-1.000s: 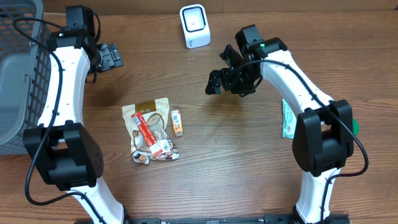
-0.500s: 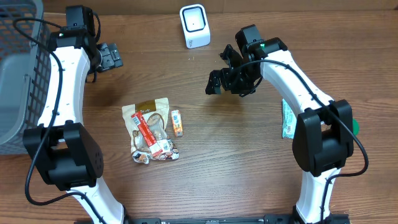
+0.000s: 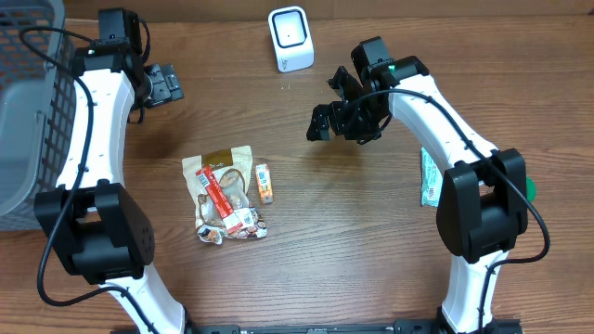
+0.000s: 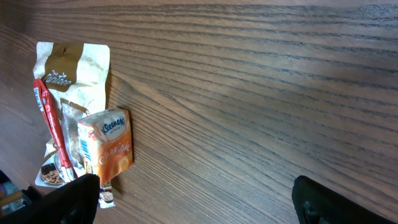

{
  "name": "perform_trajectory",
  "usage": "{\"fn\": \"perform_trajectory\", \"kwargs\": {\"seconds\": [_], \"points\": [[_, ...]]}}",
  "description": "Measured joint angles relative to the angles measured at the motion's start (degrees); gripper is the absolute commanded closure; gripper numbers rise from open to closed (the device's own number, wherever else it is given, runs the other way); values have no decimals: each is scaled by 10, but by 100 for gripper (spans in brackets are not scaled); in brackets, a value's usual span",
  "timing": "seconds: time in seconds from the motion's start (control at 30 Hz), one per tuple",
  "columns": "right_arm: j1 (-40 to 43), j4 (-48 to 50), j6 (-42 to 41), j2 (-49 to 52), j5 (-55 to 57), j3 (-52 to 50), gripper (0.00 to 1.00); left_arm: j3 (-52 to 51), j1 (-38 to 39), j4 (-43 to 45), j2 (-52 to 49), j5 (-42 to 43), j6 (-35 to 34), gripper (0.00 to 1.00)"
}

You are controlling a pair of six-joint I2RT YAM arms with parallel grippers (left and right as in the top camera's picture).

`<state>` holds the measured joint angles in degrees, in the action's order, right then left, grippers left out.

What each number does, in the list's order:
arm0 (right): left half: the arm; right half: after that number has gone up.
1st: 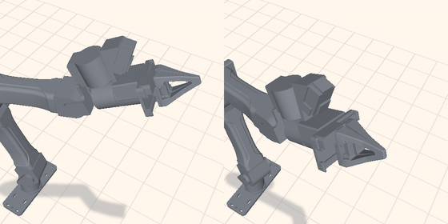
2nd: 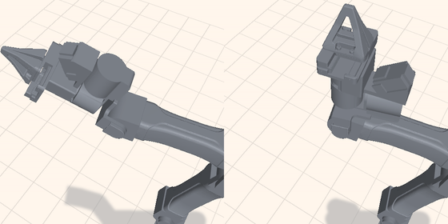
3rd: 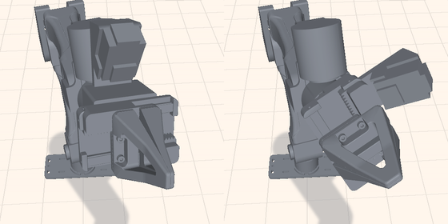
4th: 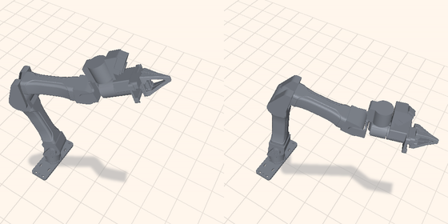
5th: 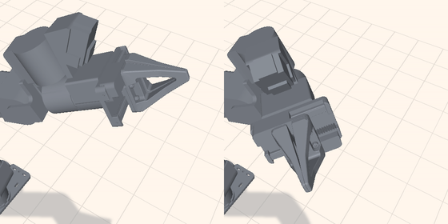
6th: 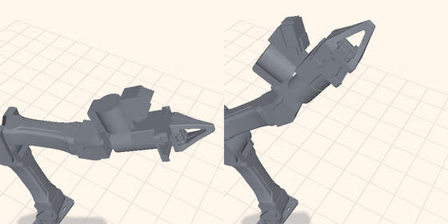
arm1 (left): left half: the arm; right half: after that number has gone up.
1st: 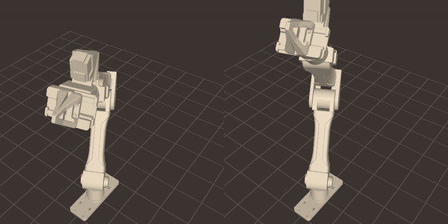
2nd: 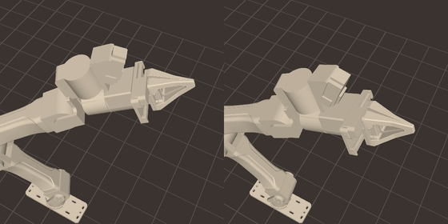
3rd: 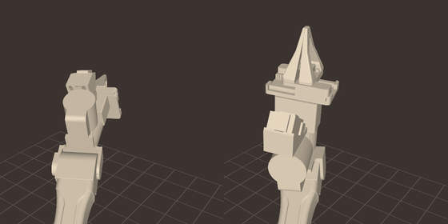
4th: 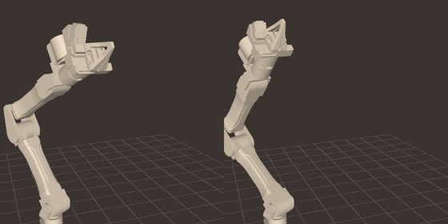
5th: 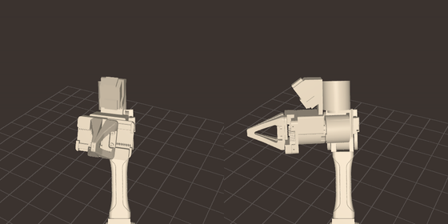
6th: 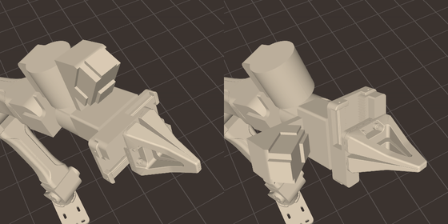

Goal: Scan the item barcode
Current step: 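Release the pack and move the right gripper left above the snacks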

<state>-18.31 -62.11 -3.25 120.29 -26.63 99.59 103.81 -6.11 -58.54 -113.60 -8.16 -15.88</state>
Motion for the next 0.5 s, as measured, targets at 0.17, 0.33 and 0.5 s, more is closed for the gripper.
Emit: {"fn": "perform_trajectory", "kwargs": {"seconds": [0.17, 0.33, 0.5], "points": [[0, 0, 0, 0, 0, 0, 0, 0, 0, 0, 0, 0, 0, 0], [0, 0, 0, 0, 0, 0, 0, 0, 0, 0, 0, 0, 0, 0], [0, 10, -1, 0, 0, 0, 0, 0, 0, 0, 0, 0, 0, 0]]}}
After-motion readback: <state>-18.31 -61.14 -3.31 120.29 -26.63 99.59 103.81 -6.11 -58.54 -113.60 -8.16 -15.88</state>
